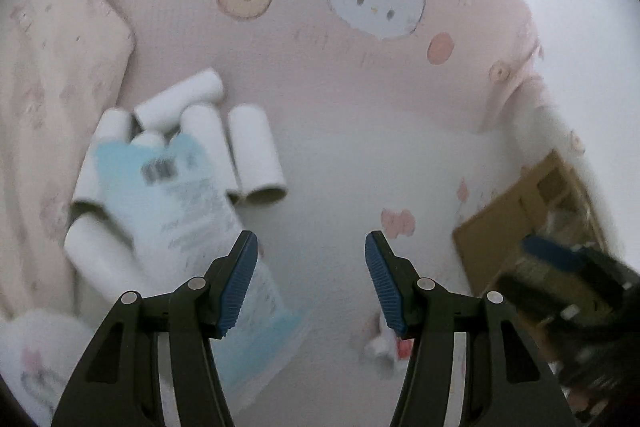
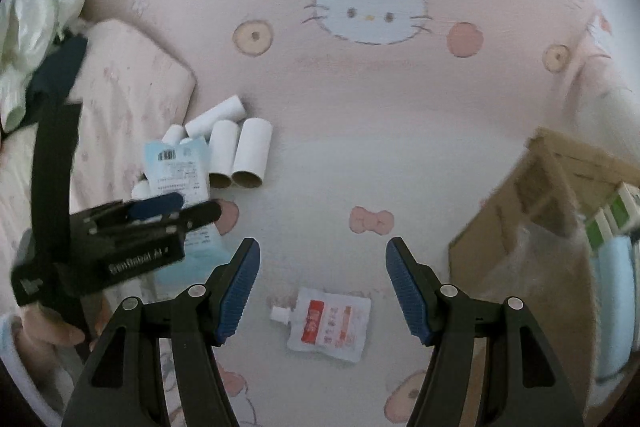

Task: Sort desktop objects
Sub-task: 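Withdraw both grippers from the box back to the white tubes, then close the right gripper on a standing white tube while the left gripper closes on it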

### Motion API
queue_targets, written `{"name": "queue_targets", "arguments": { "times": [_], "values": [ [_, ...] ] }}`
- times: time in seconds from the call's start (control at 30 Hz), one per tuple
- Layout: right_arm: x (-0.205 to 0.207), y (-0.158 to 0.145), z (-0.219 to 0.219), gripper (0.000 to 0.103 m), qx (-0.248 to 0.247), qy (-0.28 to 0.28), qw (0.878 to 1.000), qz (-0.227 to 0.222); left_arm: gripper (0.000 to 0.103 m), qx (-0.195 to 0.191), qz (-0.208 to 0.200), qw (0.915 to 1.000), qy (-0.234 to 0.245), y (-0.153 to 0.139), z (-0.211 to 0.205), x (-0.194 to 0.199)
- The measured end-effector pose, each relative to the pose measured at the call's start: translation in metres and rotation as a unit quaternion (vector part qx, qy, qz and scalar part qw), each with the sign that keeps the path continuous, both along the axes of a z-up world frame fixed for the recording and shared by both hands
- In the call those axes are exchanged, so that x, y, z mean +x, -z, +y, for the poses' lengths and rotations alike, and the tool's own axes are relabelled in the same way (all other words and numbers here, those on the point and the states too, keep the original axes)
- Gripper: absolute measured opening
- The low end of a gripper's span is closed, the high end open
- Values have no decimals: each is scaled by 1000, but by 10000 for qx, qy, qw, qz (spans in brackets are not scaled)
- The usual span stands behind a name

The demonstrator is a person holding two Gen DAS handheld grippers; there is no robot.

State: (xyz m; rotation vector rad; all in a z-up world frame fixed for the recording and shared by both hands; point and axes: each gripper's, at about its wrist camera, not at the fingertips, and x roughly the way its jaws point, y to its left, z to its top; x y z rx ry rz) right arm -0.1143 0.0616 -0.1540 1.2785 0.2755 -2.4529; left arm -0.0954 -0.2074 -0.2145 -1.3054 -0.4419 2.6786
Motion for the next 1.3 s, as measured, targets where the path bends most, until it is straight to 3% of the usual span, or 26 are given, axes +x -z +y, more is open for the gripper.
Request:
{"name": "queue_targets", "arguments": {
  "times": [0.23,0.43,0.6,0.8,0.9,1.1,1.3],
  "values": [
    [-35,33,-17,63,48,-49,9995,-308,60,-73,51,9999,57,12,5,-41],
    [-60,53,-33,63,193,-243,9989,-359,60,-392,368,9985,114,9,6,-67],
    [-75,64,-38,63,144,-289,9982,-504,60,112,31,9998,155,21,-6,-93],
    [-87,73,-41,63,113,-229,9978,-613,60,-1,303,9990,-326,12,-21,-89],
    [-93,76,-46,63,-55,-267,9976,-637,60,291,23,9989,-361,20,-31,-96],
    [-100,82,-61,63,-382,-421,9965,-619,41,632,-262,9959,-585,34,-45,-105],
    [-109,91,-73,64,-706,-440,9941,-701,30,968,-452,9918,-695,42,-55,-107]
  ]
}}
